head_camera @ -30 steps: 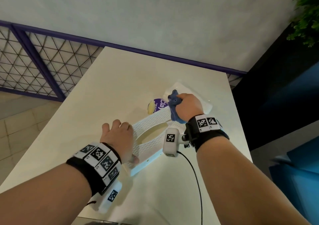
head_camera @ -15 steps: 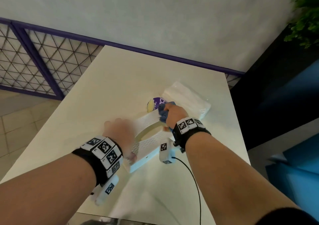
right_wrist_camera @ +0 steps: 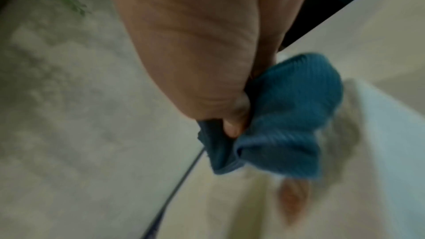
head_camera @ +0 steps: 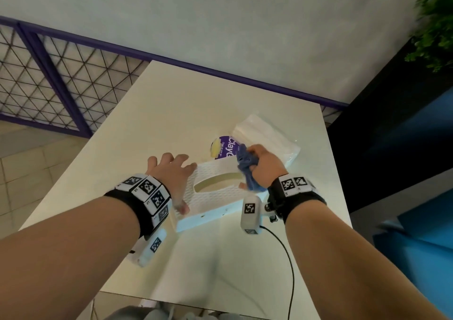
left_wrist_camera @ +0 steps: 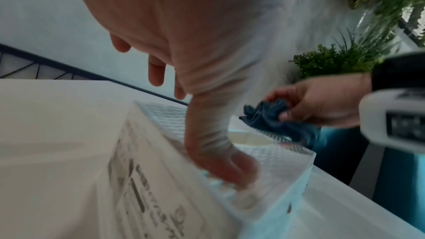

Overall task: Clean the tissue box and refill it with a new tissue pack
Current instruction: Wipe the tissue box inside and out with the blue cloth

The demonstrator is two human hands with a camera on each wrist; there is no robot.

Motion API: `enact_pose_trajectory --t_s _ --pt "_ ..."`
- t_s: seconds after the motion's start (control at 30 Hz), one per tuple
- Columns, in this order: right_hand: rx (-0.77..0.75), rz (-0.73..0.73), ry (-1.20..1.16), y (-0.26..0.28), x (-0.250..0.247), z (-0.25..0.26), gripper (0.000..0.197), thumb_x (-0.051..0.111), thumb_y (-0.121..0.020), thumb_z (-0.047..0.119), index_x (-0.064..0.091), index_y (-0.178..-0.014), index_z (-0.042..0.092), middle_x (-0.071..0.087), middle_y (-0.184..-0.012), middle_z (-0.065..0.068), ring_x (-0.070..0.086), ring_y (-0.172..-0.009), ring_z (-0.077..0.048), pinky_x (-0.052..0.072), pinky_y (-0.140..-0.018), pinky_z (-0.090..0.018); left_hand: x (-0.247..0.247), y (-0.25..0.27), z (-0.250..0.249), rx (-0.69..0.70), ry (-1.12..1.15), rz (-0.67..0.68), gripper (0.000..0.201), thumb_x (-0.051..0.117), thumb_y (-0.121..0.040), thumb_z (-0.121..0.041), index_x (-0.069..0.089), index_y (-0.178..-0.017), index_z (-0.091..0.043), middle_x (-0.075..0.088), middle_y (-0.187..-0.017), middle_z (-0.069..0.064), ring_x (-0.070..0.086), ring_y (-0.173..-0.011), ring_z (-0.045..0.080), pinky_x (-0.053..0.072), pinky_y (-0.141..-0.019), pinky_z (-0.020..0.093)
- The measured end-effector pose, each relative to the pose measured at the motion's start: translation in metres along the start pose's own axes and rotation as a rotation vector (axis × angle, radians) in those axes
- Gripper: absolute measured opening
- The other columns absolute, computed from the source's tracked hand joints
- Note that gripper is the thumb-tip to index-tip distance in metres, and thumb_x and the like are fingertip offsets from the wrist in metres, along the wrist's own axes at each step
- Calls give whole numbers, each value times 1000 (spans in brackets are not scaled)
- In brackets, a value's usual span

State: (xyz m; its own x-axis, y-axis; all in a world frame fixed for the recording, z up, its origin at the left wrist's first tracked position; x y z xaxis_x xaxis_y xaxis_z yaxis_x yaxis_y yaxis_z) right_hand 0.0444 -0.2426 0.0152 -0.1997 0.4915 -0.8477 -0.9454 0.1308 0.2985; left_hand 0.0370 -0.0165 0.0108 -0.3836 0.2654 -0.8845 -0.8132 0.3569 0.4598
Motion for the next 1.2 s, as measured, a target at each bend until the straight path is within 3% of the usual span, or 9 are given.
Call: enact_pose_trajectory --t_s 0.1,0.23,0.4,0.5,0.67,0.77,0.93,1.1,1.2 --pt "-54 111 136 9 29 7 65 51 -88 6 28 -149 17 27 -156 -9 29 -141 -30 29 -115 -40 3 -1 -1 -21 0 -51 118 77 -55 -66 15 -149 -30 39 -138 -5 31 -123 25 29 -94 45" --pt "-252 184 202 20 54 48 65 53 -88 5 31 -148 16 26 -156 -8 28 -143 -29 28 -116 -41 6 -1 -1 -83 79 -85 132 80 -55 -61 -1 -151 -23 44 -137 -6 33 -125 25 30 -93 44" --pt "-468 274 222 31 87 84 68 59 -85 1 32 -147 14 31 -155 -8 28 -143 -22 27 -111 -31 5 -3 -3 -84 81 -83 130 83 -53 -58 2 -148 -23 46 -136 -7 36 -124 24 31 -93 44" --pt "-414 255 296 14 60 48 66 61 -86 6 38 -145 23 27 -157 2 25 -145 -16 21 -118 -29 5 -1 -1 -86 59 -61 131 79 -56 -63 -1 -150 -22 44 -139 -6 35 -125 25 31 -95 46" --pt "-245 207 523 -1 35 17 65 50 -95 25 17 -151 25 10 -162 4 19 -147 -15 21 -117 -26 13 2 10 -78 168 -83 130 75 -59 -65 -10 -150 -28 47 -139 -10 34 -126 23 27 -94 45" --pt "-268 201 334 15 48 46 59 52 -94 17 31 -148 19 26 -158 -1 29 -143 -18 22 -114 -23 16 2 14 -74 185 -111 134 73 -56 -69 -13 -149 -28 49 -139 -10 34 -126 22 26 -92 44" --pt "-410 284 267 47 86 103 44 54 -89 10 53 -133 14 51 -138 -13 48 -127 -32 40 -103 -39 12 -1 10 -63 77 -196 108 63 -73 -52 -9 -149 -26 55 -130 -10 37 -122 22 30 -90 44" --pt "-409 349 355 28 70 56 71 66 -84 9 36 -146 20 20 -160 -2 19 -147 -17 21 -118 -29 12 4 12 -53 44 -84 125 64 -61 -76 -7 -151 -25 51 -134 -5 35 -127 23 29 -94 46" --pt "-322 340 536 15 50 36 68 53 -94 15 16 -152 18 6 -162 -4 11 -149 -18 16 -119 -30 15 5 14 -47 75 -75 122 62 -63 -76 -8 -151 -26 49 -138 -6 33 -129 23 27 -96 46"
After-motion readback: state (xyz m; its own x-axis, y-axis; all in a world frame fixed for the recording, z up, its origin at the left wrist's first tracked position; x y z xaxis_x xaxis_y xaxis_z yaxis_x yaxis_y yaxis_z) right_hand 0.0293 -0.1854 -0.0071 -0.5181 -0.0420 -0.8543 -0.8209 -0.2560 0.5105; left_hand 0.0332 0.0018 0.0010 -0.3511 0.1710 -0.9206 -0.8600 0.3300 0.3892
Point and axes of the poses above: each hand's wrist, its own y-axis away from the middle knuckle, its own x-axis out of the palm, z = x × y, the point moved 4 cm from there along -y, towards the middle knuckle
